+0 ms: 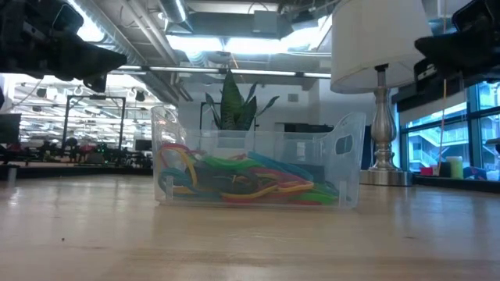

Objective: Pick and place rubber bands into bin
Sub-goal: Return to Home Position

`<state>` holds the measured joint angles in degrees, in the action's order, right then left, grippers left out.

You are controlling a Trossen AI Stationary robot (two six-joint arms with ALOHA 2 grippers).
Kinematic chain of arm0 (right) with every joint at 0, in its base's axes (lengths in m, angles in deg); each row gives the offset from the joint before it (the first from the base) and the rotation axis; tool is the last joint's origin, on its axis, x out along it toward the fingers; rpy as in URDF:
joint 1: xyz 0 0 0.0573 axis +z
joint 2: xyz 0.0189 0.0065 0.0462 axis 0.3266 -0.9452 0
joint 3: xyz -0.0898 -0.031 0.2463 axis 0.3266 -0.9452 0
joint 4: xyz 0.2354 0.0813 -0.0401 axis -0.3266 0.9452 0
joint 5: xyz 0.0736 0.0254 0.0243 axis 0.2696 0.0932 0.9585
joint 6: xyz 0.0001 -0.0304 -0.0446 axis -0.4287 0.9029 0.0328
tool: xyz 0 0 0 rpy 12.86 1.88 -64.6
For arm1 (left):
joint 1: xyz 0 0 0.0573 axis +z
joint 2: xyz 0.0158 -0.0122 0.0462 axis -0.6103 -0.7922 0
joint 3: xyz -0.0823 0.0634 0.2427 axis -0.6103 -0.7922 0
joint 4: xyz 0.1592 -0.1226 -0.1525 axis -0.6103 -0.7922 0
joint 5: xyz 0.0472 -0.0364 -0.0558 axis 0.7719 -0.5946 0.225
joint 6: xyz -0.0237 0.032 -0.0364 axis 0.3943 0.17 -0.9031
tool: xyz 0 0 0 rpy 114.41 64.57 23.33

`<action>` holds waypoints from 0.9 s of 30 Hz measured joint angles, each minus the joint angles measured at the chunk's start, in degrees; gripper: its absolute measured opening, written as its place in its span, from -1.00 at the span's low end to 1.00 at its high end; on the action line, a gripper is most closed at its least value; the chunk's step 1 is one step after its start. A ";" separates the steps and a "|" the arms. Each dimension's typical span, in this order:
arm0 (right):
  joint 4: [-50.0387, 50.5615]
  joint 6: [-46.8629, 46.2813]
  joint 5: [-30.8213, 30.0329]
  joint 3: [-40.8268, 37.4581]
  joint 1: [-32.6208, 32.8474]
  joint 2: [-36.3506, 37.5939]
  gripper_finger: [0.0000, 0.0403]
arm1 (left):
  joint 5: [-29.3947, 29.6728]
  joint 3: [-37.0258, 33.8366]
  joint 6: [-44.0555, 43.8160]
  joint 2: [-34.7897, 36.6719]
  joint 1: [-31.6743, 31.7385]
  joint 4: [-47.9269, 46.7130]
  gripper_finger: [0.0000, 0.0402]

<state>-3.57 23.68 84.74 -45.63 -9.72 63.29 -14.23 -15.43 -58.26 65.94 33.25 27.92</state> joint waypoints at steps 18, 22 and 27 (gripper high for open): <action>6.95 -2.93 -0.17 0.02 -0.50 5.55 -0.97 | 0.00 0.00 0.00 0.01 0.00 0.00 -0.97; 8.79 -8.46 -0.23 0.02 -0.50 5.32 -0.93 | 0.00 0.00 0.00 0.00 0.00 0.01 -0.97; 8.79 -9.03 -0.22 0.02 -0.50 5.30 -0.91 | 0.00 0.00 0.00 0.01 0.00 0.02 -0.96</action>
<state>5.21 14.65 84.52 -45.61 -10.22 68.58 -14.23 -15.43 -58.26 65.95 33.25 27.94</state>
